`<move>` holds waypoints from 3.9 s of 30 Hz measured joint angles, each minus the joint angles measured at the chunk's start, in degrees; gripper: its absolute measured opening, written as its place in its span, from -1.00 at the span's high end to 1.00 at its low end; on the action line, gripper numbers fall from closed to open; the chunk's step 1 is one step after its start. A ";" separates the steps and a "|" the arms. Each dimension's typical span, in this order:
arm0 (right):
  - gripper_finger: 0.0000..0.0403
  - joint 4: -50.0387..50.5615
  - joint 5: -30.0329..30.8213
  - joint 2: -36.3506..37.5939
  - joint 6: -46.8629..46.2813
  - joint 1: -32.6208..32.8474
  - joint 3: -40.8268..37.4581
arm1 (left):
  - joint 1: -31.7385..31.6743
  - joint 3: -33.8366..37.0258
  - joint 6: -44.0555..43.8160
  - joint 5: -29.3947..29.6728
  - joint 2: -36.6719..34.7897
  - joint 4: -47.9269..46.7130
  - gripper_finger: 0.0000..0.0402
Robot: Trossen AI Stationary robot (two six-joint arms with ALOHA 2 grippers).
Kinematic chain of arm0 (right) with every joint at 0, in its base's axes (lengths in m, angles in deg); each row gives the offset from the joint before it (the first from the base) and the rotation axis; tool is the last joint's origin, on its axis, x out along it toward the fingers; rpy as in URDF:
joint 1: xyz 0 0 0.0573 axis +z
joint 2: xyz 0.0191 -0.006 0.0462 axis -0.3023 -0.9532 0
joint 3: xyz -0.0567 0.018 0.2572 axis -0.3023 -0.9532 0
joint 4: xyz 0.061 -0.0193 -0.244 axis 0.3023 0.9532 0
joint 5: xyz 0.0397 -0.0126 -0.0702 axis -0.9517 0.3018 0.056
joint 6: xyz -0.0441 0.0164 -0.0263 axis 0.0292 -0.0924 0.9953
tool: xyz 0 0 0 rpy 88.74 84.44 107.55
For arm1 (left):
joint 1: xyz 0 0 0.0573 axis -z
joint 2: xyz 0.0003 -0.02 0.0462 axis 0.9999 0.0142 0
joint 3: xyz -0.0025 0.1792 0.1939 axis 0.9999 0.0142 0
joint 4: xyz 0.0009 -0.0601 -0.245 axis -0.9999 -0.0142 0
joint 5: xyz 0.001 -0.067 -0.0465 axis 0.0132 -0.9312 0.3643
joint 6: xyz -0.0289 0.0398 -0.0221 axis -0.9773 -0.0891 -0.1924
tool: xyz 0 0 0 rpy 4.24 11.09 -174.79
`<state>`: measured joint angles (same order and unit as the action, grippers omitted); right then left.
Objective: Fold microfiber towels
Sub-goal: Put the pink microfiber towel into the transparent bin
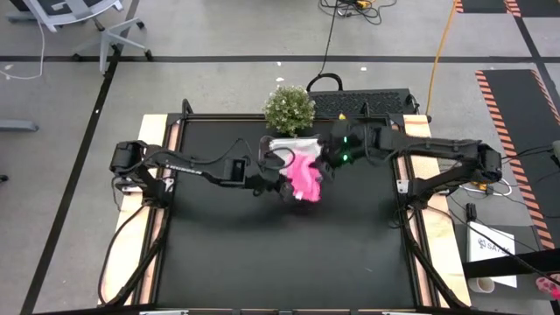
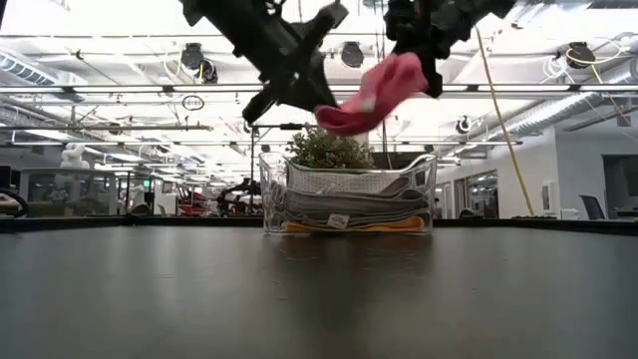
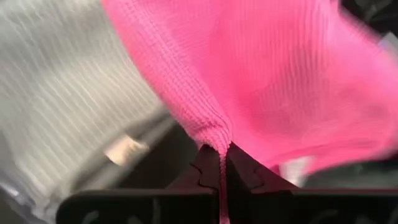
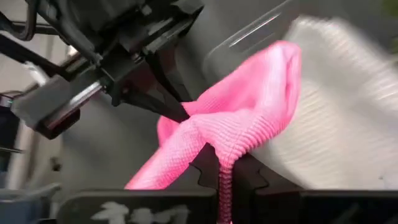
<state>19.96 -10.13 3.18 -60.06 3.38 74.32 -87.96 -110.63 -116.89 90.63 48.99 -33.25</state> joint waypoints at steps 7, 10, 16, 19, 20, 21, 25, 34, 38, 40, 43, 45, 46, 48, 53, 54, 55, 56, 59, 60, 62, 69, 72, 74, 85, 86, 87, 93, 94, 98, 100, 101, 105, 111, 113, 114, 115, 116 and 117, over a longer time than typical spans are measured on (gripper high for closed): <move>1.00 6.05 -0.46 -5.25 10.79 -9.32 8.37 | -5.51 -0.04 3.99 0.67 0.11 1.29 0.98; 1.00 7.33 -0.53 -8.26 12.89 -11.34 8.31 | -7.19 -0.04 5.55 0.65 0.13 1.31 0.99; 1.00 7.30 -0.51 -13.65 16.28 -13.28 8.28 | -8.82 -0.04 5.23 -0.37 0.13 -2.11 0.96; 1.00 7.09 -0.48 -14.82 16.90 -13.66 8.28 | -8.80 -0.02 5.25 -0.08 0.13 -4.26 0.98; 1.00 6.87 -0.48 -14.99 17.25 -13.64 8.28 | -8.82 -0.02 5.16 -0.08 0.13 -4.45 0.98; 1.00 6.55 -0.46 -15.01 17.40 -13.73 8.28 | -8.82 -0.02 4.89 -0.05 0.15 -4.65 0.97; 1.00 5.86 -0.49 -14.97 18.46 -14.33 8.28 | -8.62 0.02 4.29 0.41 1.71 -5.13 0.93; 1.00 4.35 -0.52 -15.05 19.85 -14.66 8.28 | -8.60 0.03 3.42 -0.43 5.91 -3.16 0.89; 0.95 6.11 -0.39 -15.62 19.91 -14.23 8.28 | -8.68 0.03 3.50 0.01 5.81 -2.92 0.86; 0.91 7.67 -0.38 -16.38 19.95 -13.90 8.28 | -8.74 0.03 3.47 0.03 5.81 -2.90 0.86; 0.84 9.76 -0.37 -18.32 21.40 -13.75 8.26 | -8.76 0.03 3.67 -0.51 5.81 -3.08 0.90; 0.78 9.71 -0.30 -19.65 21.74 -13.49 8.26 | -8.74 0.03 4.15 -0.48 5.81 -3.06 0.92; 0.75 9.63 -0.30 -20.19 22.10 -13.43 8.26 | -8.75 0.03 4.47 -0.49 5.81 -3.04 0.93; 0.68 9.21 -0.26 -20.75 22.86 -13.30 8.26 | -8.76 0.03 5.02 -0.49 5.81 -3.06 0.94; 0.49 8.80 -0.26 -19.25 23.21 -13.79 8.26 | -8.76 0.03 7.01 -2.49 5.81 -3.01 0.87; 0.45 8.80 -0.21 -18.69 23.19 -14.00 8.26 | -8.76 0.03 7.16 -2.64 5.81 -3.00 0.84; 0.41 8.78 -0.13 -18.17 23.19 -14.25 8.26 | -8.76 0.03 7.27 -2.67 5.81 -2.98 0.79; 0.37 8.83 -0.08 -17.69 23.19 -14.41 8.26 | -8.76 0.03 7.30 -2.69 5.81 -2.97 0.75; 0.26 9.06 1.80 -16.36 23.21 -14.67 8.26 | -8.93 0.03 7.68 -3.59 5.81 -2.99 0.60; 0.23 9.20 2.86 -15.92 23.22 -14.67 8.26 | -8.97 0.03 7.74 -3.89 5.81 -2.99 0.56; 0.17 9.20 4.44 -14.93 23.20 -14.67 8.26 | -9.06 0.03 7.39 -3.99 5.81 -3.01 0.48; 0.18 9.34 3.94 -13.72 21.18 -10.69 8.26 | -9.07 0.03 7.34 -0.30 1.38 -2.98 0.35; 0.28 8.35 4.17 -15.28 21.40 -7.85 8.26 | -8.69 0.03 10.02 5.92 -0.80 -2.79 0.35; 0.37 7.71 4.41 -16.37 21.40 -6.98 8.25 | -8.90 -0.04 12.06 8.12 -1.63 -2.60 0.35; 0.72 4.93 7.25 -18.73 22.42 -8.41 8.22 | -10.26 0.00 12.29 7.03 1.78 0.43 0.35; 0.73 4.47 7.46 -18.73 22.48 -8.63 8.22 | -10.26 -0.04 12.33 7.01 2.06 1.42 0.35; 0.74 3.94 7.47 -18.73 22.48 -8.86 8.22 | -10.26 -0.04 12.37 7.03 2.18 1.54 0.35; 0.79 3.03 7.71 -18.73 21.32 -9.46 8.22 | -10.48 0.01 12.46 10.44 4.40 1.93 0.35; 0.79 3.03 8.15 -18.73 21.26 -9.45 8.22 | -10.58 -0.13 12.48 10.55 4.70 2.29 0.35; 0.80 2.33 8.97 -18.71 21.08 -9.44 7.65 | -11.14 -0.05 12.46 11.40 6.15 1.74 0.35; 0.80 1.42 8.96 -18.71 20.20 -9.44 6.17 | -11.64 0.08 12.65 11.55 6.34 0.11 0.35; 0.80 0.92 8.96 -18.71 19.86 -9.44 5.26 | -11.84 0.09 12.66 11.55 6.68 0.16 0.35; 0.80 0.08 11.59 -18.71 20.28 -9.78 1.68 | -12.75 0.09 12.50 11.54 7.43 -3.60 0.35; 0.80 0.75 14.60 -18.60 24.44 -11.73 -0.04 | -13.70 -0.08 12.45 11.80 7.08 -7.88 0.35; 0.80 0.32 14.45 -18.07 24.39 -12.02 -0.07 | -13.76 -0.10 12.46 11.97 7.08 -8.45 0.35; 0.80 0.10 14.49 -17.58 24.15 -12.04 -0.07 | -13.76 -0.10 12.44 12.03 7.06 -8.57 0.35; 0.80 0.02 14.36 -16.82 24.07 -12.04 -0.08 | -13.74 -0.10 12.44 12.04 7.06 -8.62 0.35; 0.80 -0.37 13.79 -16.09 24.04 -11.97 -0.11 | -13.51 -0.06 12.46 12.03 7.06 -8.72 0.35; 0.80 -0.99 12.91 -15.47 23.86 -11.77 -0.11 | -13.42 0.00 12.44 11.99 6.85 -8.74 0.35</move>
<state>18.97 2.78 -12.30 -36.20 -8.39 74.21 -101.38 -110.63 -104.45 102.62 55.84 -41.98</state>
